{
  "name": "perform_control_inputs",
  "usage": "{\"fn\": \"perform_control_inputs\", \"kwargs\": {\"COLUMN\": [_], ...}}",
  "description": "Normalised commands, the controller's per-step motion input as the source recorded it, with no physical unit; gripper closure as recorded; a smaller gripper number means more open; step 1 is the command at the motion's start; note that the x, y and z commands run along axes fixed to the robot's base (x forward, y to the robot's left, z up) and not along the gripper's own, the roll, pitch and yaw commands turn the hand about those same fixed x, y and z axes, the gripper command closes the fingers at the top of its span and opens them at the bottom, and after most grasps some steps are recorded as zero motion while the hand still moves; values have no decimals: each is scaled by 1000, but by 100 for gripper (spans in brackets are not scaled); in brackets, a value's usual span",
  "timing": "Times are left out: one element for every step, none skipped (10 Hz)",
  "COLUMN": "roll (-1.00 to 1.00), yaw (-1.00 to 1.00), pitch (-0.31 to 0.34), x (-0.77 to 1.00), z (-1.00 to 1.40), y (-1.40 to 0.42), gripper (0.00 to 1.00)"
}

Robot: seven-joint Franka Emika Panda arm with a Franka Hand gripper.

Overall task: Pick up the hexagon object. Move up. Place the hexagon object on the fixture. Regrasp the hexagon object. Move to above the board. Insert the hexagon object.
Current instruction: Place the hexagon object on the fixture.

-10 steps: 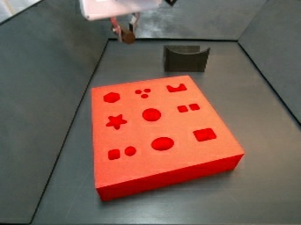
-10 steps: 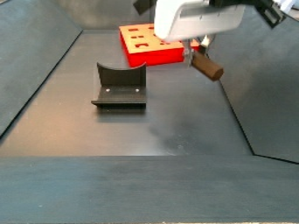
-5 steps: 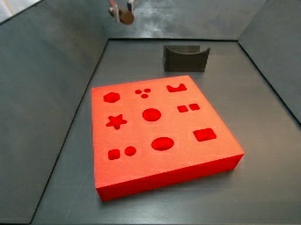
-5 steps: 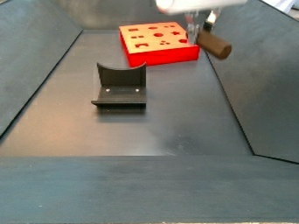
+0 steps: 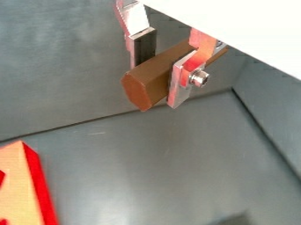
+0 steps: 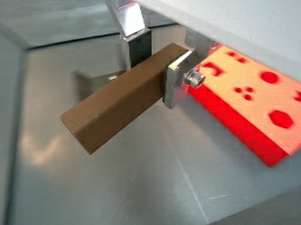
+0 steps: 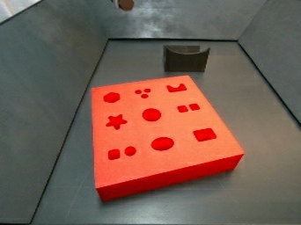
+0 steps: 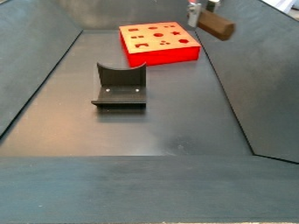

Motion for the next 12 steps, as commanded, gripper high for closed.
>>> {"fn": "perform_control_inputs", "kwargs": {"roll": [6,-3,-8,-11,-19,-20,-18,-17,-14,-11,-8,-5], "yaw": [-1000,-1000,-1000,-1000,-984,-752,-452,-343,-193,-115,-76,-58], "pitch": [-84,-76,-70,-66,-59,-38,-8,-2,7,18,27,37], "x": [1000,1000,1000,1000,1000,1000,1000,1000,1000,1000,1000,1000], "z": [-206,-176,-167,-162,-147,-140,-128,-124,-114,-102,-92,-80], "y": [-385,-333,-309,-285,-244,-225,-190,-176,-142,-116,-91,-70], "gripper": [100,100,100,100,100,100,100,100,100,100,100,100]}}
